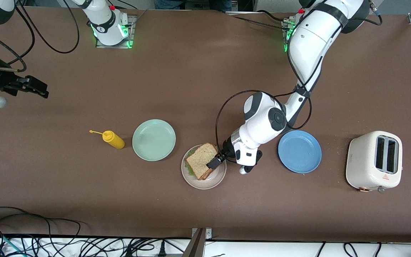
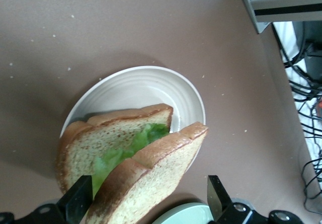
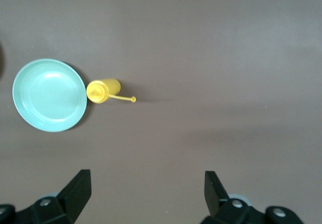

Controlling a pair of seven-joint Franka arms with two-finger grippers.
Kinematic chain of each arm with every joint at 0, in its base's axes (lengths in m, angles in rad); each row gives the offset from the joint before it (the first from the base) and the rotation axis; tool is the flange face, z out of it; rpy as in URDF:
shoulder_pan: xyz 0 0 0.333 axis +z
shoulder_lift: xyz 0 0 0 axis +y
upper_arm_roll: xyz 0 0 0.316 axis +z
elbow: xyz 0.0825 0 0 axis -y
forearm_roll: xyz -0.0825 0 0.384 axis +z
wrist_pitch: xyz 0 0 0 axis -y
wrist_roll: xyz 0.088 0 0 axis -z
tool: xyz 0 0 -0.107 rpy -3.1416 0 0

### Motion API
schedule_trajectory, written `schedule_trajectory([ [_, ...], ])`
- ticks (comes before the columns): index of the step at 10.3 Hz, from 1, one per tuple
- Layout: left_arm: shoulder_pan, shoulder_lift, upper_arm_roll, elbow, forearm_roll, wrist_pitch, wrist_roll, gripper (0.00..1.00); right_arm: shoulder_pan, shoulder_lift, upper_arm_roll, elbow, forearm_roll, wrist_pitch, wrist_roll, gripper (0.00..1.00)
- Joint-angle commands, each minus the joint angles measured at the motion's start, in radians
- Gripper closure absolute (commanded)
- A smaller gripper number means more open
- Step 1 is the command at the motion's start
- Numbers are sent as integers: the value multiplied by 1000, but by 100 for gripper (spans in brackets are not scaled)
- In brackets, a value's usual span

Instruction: Make sandwich on beige plate with both arms

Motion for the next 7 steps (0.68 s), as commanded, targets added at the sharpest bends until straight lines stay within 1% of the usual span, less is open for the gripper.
schedule_trajectory([
  [1,33,-38,-5,-17,19,-92,66,0,-1,1,-5,13,-2,16,-7,0],
  [4,55,-61,-5,-16,19,-140,66,0,-3,3,-8,12,1,16,-48,0],
  [6,84,-108,-3,-17,19,-233,96,0,-4,3,-8,12,1,14,-54,0],
  [7,110,-147,-5,-16,19,-311,133,0,-4,3,-8,12,1,14,-54,0],
])
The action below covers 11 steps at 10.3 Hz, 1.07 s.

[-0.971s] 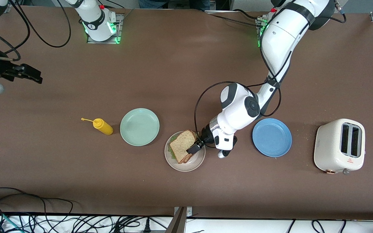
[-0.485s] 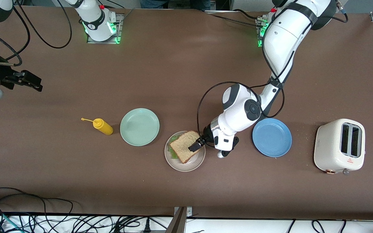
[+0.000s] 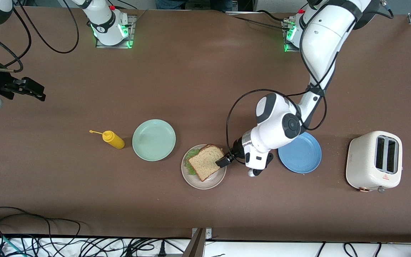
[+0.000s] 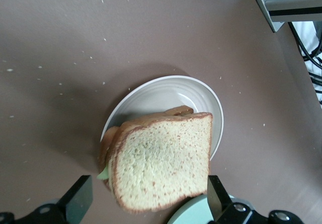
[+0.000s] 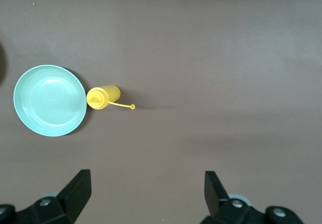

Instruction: Make sandwich on beige plate with both arms

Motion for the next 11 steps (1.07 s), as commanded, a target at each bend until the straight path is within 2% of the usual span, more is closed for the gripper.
schedule_trajectory([
  [1,72,-118,-3,-22,19,-166,66,0,-3,3,-2,12,1,-2,-22,0],
  [3,174,-230,-3,-22,19,-358,135,0,-3,3,-2,12,1,-2,-22,0],
  [4,232,-281,-2,-16,19,-470,239,0,-3,3,-2,12,1,-2,-22,0],
  [6,341,-352,0,-11,42,-578,392,1,-3,3,-2,12,1,-2,-22,0],
  [7,356,-382,-5,-8,205,-610,435,5,-3,3,-2,12,1,-2,-22,0],
  [8,354,-393,-11,-7,366,-624,491,4,-3,3,-2,12,1,-2,-23,0],
  [9,354,-398,-9,-2,443,-639,550,2,-3,3,-2,12,1,-2,-22,0],
  [11,369,-413,9,-2,470,-646,716,2,-3,3,-2,12,1,-2,-22,0],
])
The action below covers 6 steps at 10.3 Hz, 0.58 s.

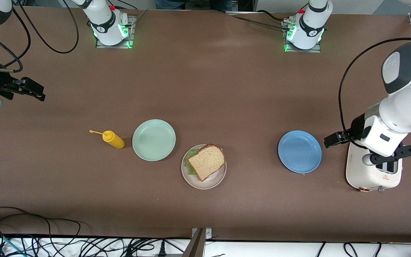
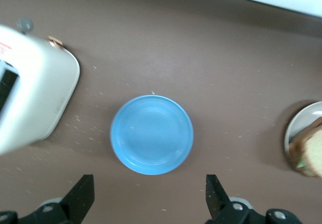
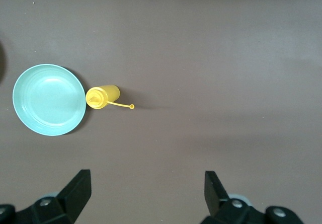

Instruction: Make sandwich on beige plate with both arms

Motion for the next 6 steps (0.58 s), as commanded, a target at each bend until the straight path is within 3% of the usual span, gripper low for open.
schedule_trajectory([
  [1,24,-37,9,-18,44,-11,177,0,-3,2,0,11,1,0,-13,0],
  [6,43,-83,0,-32,28,-60,199,0,3,5,5,13,15,59,-10,0],
])
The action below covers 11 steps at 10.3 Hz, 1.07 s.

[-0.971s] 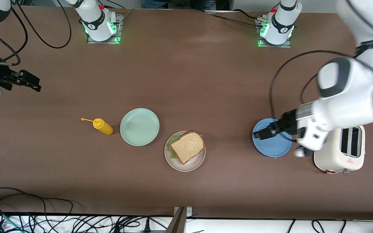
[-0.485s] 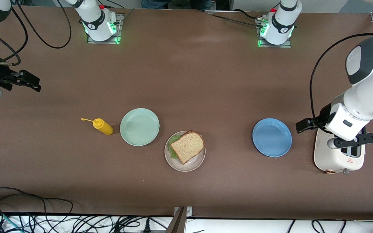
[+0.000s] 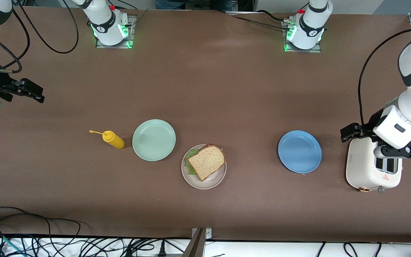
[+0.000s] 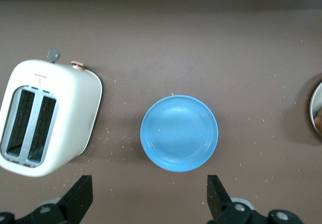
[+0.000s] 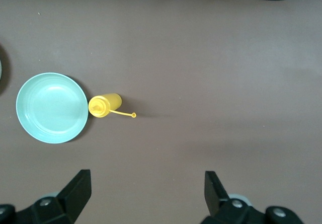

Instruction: Make sandwich on beige plate with both arms

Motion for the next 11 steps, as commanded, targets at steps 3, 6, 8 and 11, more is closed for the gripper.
schedule_trajectory([
  [3,-14,-30,-12,-20,13,-11,12,0,5,3,4,15,17,15,-4,0],
  [6,-9,-59,-12,-30,10,-17,11,0,-2,0,1,15,40,5,-15,0],
  [8,-2,-59,-14,-30,0,-17,13,0,-2,0,-1,15,40,1,-14,0],
  [11,-12,-82,3,-43,-46,-46,24,0,-2,0,1,13,40,1,-14,0],
])
